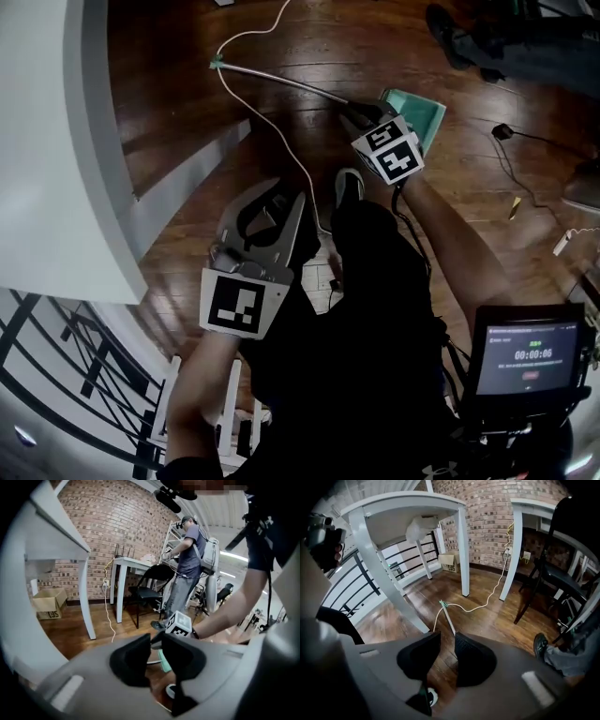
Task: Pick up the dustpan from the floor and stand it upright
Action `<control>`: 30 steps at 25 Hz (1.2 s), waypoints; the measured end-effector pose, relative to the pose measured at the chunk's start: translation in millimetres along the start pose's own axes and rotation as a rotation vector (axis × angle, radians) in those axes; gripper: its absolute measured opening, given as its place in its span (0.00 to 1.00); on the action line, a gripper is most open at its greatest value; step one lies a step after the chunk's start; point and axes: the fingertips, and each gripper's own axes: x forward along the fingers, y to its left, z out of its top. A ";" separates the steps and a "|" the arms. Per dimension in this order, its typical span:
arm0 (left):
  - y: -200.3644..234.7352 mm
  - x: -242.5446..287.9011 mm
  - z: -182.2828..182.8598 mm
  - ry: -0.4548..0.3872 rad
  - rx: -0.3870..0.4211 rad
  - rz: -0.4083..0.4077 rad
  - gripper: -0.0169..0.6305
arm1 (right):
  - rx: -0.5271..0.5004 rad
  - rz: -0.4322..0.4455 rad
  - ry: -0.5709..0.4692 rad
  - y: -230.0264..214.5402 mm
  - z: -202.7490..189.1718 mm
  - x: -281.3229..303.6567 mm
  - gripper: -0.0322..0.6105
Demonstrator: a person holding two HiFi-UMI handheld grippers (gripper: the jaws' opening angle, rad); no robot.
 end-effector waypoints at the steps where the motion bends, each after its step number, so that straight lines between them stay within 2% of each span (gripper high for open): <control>1: 2.2 7.8 -6.0 0.002 0.001 -0.006 0.16 | -0.008 0.006 0.013 -3.0 -8.1 14.9 0.21; 10: 22.9 57.3 -43.4 0.066 0.031 -0.057 0.30 | -0.089 0.034 0.063 -26.7 -41.5 117.3 0.28; 16: 53.4 85.3 -80.8 0.096 -0.013 -0.050 0.37 | -0.123 0.073 0.077 -30.1 -61.9 196.1 0.29; 22: 44.7 84.7 -63.7 0.062 0.000 -0.088 0.40 | -0.176 0.085 0.093 -31.7 -57.6 211.5 0.31; 25: 45.5 86.7 -68.5 0.051 0.019 -0.095 0.40 | -0.190 0.103 0.101 -28.8 -64.7 230.9 0.31; 30: 65.1 96.6 -74.4 -0.019 -0.038 -0.066 0.40 | -0.270 0.144 0.108 -27.9 -68.5 265.9 0.31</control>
